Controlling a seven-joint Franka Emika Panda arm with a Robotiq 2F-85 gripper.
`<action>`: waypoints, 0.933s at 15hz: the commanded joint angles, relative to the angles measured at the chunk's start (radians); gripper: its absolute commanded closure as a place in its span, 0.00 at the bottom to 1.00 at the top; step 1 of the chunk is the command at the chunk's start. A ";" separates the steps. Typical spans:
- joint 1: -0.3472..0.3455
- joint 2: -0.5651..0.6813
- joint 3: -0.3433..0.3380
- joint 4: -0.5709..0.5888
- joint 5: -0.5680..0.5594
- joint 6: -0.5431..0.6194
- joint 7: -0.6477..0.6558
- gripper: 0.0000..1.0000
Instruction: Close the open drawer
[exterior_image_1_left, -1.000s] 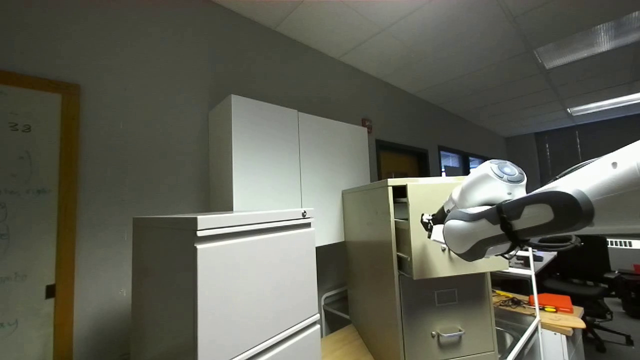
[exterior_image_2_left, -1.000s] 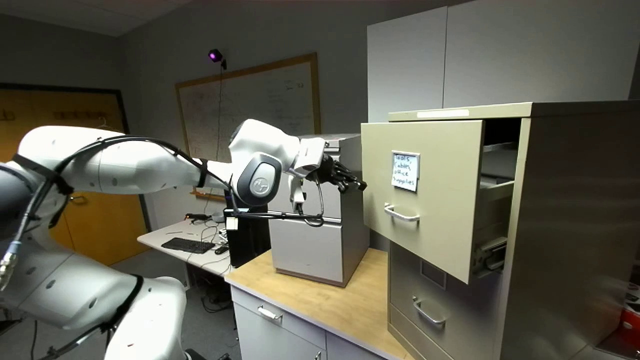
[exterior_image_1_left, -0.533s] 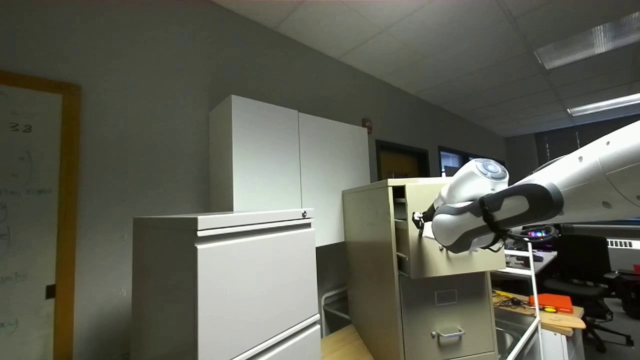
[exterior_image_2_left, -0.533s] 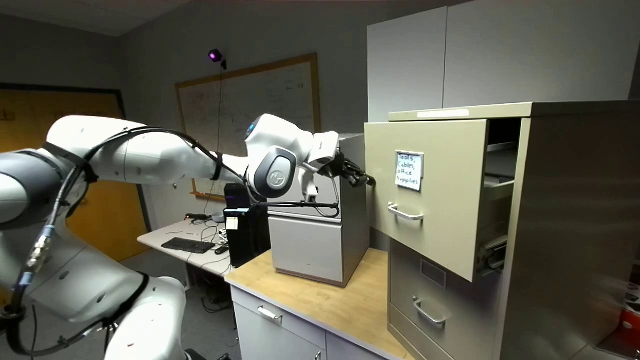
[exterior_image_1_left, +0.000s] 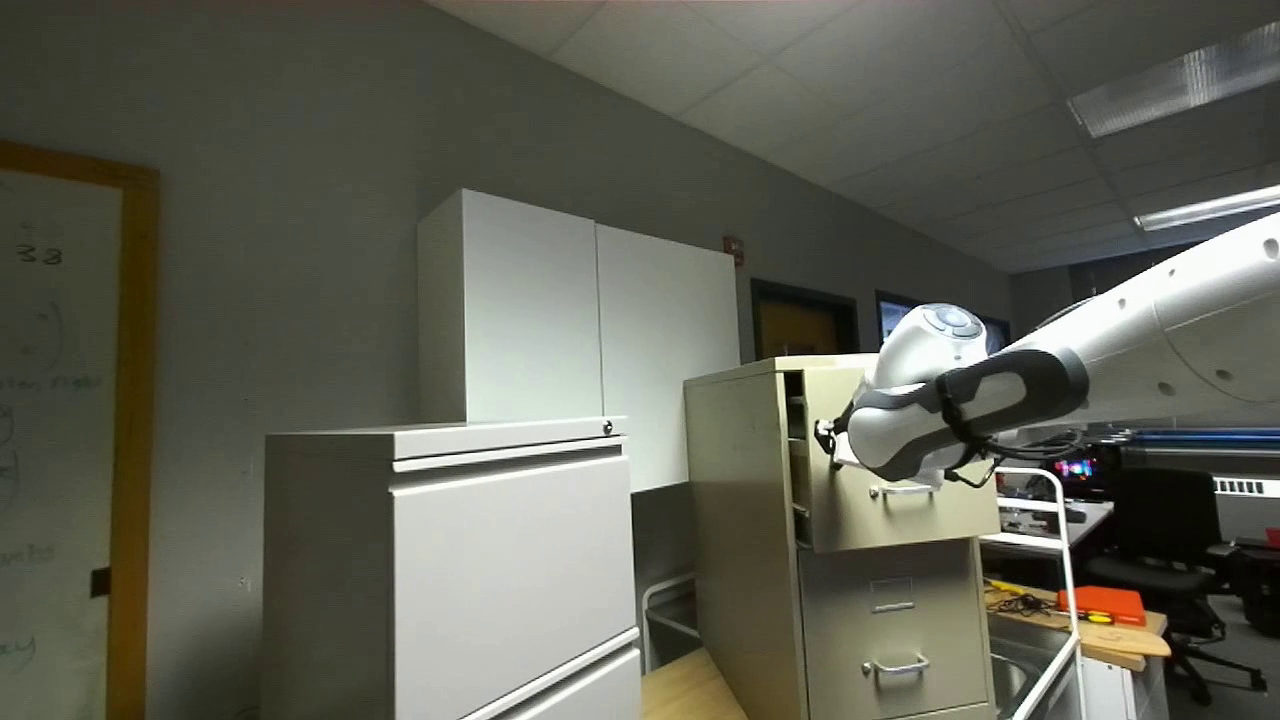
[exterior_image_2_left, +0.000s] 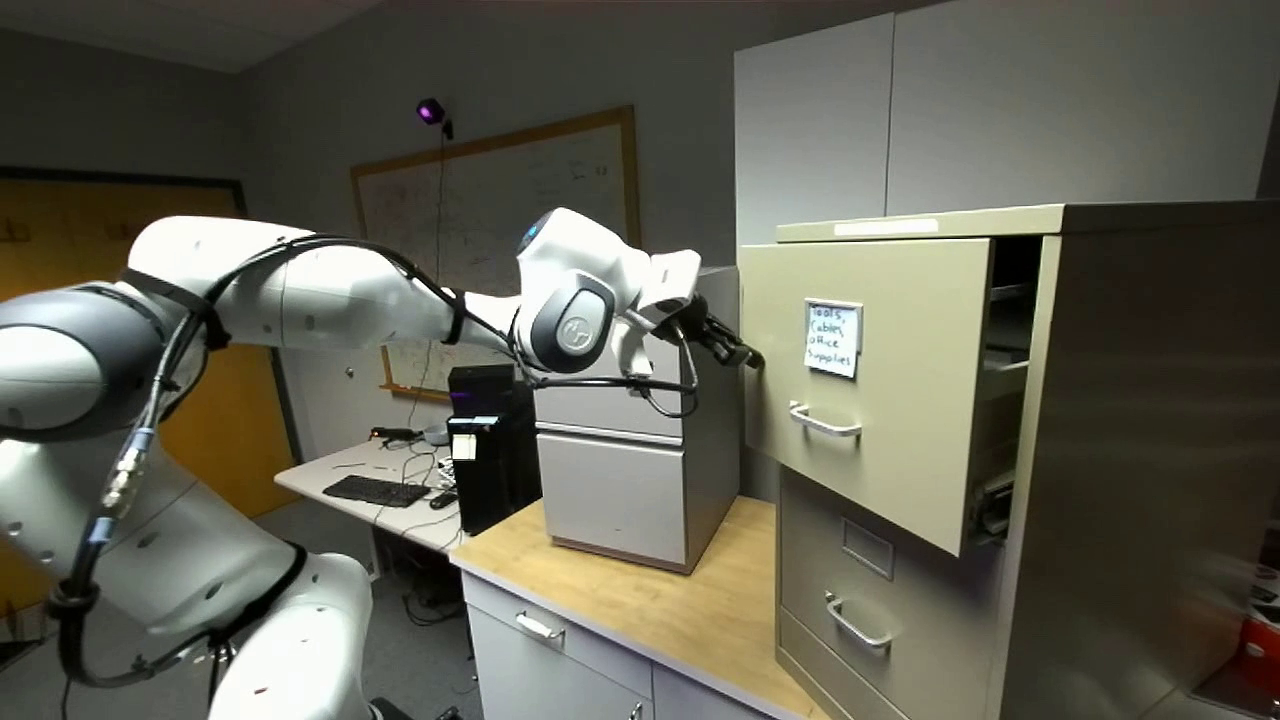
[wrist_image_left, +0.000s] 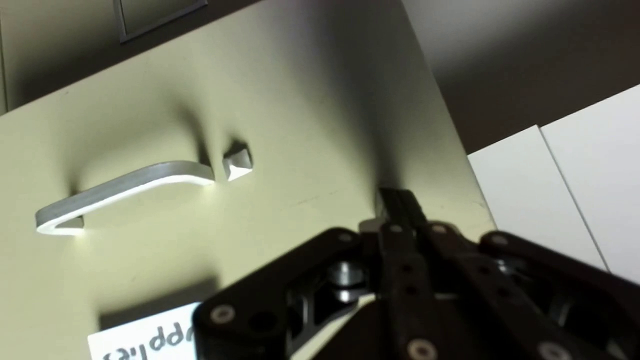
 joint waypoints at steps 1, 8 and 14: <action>0.033 0.170 0.022 0.185 -0.025 -0.030 0.005 0.98; 0.116 0.296 -0.043 0.364 -0.043 -0.180 0.000 0.99; 0.225 0.382 -0.152 0.497 -0.024 -0.288 -0.012 0.99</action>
